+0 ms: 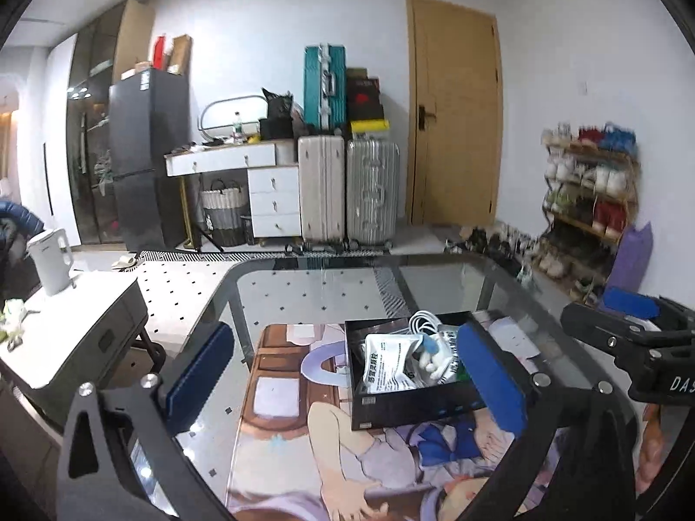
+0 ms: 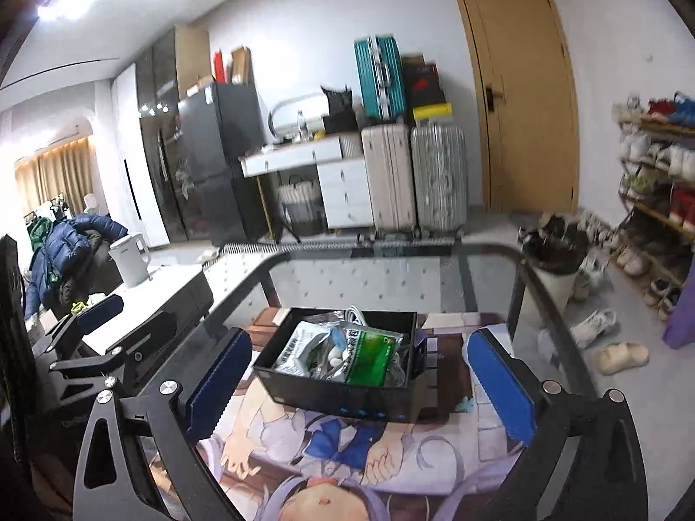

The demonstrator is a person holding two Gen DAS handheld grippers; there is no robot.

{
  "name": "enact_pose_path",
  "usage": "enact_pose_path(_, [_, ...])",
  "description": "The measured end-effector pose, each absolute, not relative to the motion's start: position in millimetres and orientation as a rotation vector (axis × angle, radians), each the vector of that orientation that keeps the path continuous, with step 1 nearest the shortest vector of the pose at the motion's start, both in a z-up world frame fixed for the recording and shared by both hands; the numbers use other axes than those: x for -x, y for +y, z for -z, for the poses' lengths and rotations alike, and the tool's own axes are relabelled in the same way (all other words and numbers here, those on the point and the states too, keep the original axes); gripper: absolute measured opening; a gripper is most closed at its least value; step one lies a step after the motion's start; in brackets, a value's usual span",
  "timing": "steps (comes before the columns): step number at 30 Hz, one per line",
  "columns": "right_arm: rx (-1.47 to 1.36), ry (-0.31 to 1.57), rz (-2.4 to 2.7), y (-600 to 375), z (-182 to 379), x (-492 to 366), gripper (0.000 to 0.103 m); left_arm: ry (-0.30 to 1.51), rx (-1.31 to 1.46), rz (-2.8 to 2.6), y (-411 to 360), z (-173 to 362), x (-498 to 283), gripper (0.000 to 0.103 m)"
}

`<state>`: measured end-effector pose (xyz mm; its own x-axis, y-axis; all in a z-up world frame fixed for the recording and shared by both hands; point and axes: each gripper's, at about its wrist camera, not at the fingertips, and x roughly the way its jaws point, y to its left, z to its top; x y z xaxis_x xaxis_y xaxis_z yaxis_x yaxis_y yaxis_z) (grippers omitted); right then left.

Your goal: Organize soft objects

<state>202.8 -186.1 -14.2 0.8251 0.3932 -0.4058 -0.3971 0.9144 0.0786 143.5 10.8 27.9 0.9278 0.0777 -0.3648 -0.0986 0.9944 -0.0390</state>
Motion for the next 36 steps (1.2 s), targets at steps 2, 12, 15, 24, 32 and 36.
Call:
enact_pose_path(2, [0.02, 0.397, -0.428, -189.6, 13.6, -179.1, 0.102, 0.353, 0.065, -0.069, 10.7, -26.7, -123.5, 0.103])
enact_pose_path(12, [0.033, 0.351, -0.406, -209.6, 43.8, -83.6, 0.102, 0.249, 0.036, -0.056, -5.0, -8.4, -26.6, 0.103])
enact_pose_path(15, [0.014, 0.345, -0.35, -217.2, 51.1, -67.0, 0.102, 0.262, 0.05, -0.059, -9.2, 1.6, -6.2, 0.103])
enact_pose_path(24, [-0.012, 0.282, -0.344, -226.8, 63.6, -10.2, 0.102, 0.322, 0.048, -0.067, -19.8, 22.5, 19.6, 0.103])
enact_pose_path(32, [-0.006, 0.298, -0.38, -219.6, 64.1, -13.0, 0.102, 0.313, 0.043, -0.056, -23.7, 23.2, 20.9, 0.103])
enact_pose_path(36, [0.009, 0.291, -0.385, -216.7, 63.5, -13.7, 0.102, 0.314, 0.05, -0.056, -22.0, 22.8, 20.1, 0.103])
